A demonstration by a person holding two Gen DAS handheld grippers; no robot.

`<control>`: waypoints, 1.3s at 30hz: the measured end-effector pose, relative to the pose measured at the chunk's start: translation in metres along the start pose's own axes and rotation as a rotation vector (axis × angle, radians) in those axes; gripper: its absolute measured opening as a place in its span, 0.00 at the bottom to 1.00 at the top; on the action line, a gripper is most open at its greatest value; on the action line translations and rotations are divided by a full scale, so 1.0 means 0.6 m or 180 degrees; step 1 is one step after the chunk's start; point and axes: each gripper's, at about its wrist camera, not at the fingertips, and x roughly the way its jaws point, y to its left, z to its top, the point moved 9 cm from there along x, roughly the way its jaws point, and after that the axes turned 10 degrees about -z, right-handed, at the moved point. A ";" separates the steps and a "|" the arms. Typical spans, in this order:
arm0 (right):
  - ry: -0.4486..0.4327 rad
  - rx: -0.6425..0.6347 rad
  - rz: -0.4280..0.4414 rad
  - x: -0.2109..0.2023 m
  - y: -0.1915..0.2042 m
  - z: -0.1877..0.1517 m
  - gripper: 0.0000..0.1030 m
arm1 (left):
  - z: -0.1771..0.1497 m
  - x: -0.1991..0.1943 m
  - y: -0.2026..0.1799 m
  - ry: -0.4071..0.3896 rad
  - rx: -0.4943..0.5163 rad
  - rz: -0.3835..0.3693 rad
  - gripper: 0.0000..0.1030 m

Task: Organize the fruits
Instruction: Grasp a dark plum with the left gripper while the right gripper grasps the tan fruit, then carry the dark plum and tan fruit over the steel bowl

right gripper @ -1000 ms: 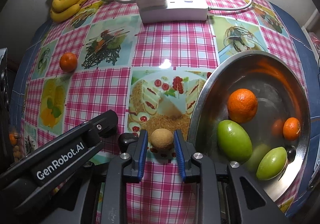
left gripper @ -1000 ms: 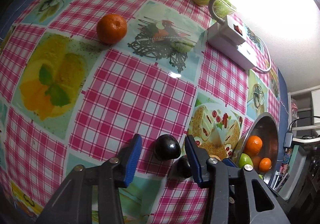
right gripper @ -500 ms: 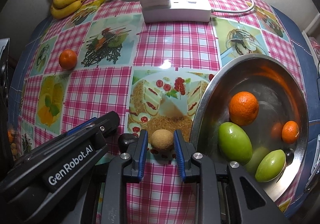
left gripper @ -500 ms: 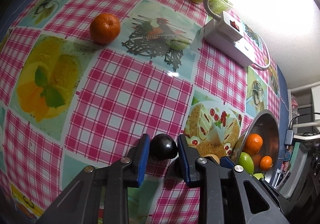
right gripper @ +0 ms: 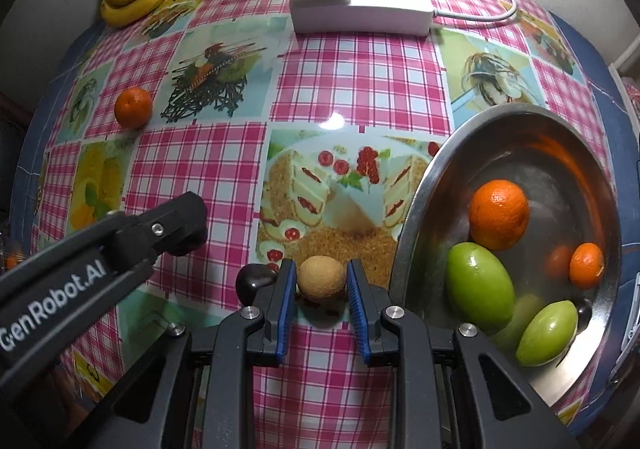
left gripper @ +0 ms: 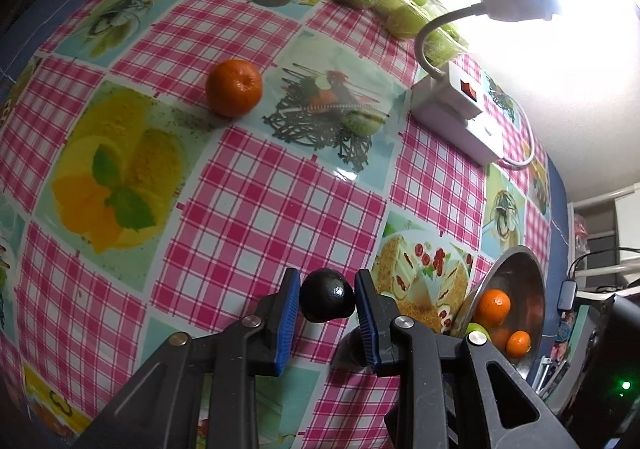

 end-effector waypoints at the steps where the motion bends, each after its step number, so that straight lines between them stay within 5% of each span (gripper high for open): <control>1: -0.0004 0.0000 -0.0008 0.000 0.000 0.000 0.26 | 0.001 0.002 -0.001 0.0000 -0.0008 -0.0009 0.29; 18: -0.0293 0.0190 0.0179 -0.073 -0.033 0.017 0.26 | 0.017 -0.045 -0.011 -0.0235 0.0046 -0.0089 0.29; 26: -0.0286 0.0579 0.0173 -0.077 -0.110 0.013 0.26 | 0.015 -0.052 -0.040 -0.0264 0.0214 -0.0069 0.29; 39: -0.0237 0.1316 -0.0136 -0.068 -0.278 -0.008 0.26 | -0.052 -0.011 -0.176 0.0037 0.0960 -0.0137 0.29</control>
